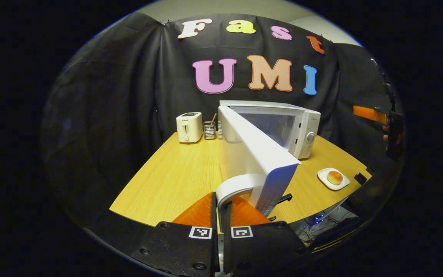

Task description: Open the microwave oven with the left hand, put the food in, and close the microwave oven.

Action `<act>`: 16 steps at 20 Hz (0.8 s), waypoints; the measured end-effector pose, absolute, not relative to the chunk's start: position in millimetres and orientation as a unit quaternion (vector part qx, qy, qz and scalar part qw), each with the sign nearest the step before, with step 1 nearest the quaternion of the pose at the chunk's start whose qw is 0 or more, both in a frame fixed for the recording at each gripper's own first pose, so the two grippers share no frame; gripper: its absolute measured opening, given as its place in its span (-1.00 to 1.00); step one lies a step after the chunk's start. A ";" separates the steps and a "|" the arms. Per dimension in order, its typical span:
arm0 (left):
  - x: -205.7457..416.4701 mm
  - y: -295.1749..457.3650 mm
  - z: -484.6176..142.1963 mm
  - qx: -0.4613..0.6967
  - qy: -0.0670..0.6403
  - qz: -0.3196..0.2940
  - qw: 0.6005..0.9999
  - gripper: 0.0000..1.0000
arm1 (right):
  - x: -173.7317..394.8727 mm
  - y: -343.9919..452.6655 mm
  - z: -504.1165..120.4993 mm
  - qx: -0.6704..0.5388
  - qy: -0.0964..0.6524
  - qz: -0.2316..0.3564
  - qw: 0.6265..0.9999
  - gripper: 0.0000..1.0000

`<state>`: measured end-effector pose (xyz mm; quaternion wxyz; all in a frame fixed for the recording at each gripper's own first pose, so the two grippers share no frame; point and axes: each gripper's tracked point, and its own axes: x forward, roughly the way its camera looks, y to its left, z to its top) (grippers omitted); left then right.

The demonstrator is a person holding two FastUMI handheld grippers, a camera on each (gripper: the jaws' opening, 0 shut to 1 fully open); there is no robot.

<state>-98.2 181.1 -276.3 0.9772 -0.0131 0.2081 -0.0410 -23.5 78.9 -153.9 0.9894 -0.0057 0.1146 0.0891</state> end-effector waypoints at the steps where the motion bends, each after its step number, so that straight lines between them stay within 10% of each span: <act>1: -97.8 178.8 -277.0 -0.011 0.209 -0.041 0.977 -0.92 | -24.3 77.8 -169.7 0.003 0.129 0.088 0.988 0.97; 13: -102.2 174.8 -276.4 -0.001 0.219 -0.027 0.975 -0.79 | -31.6 40.2 -395.9 -0.034 0.334 0.061 0.940 0.96; 16: -103.4 184.3 -277.1 -0.010 0.225 -0.010 0.974 -0.09 | -36.7 40.7 -411.1 -0.046 0.349 0.066 0.934 0.96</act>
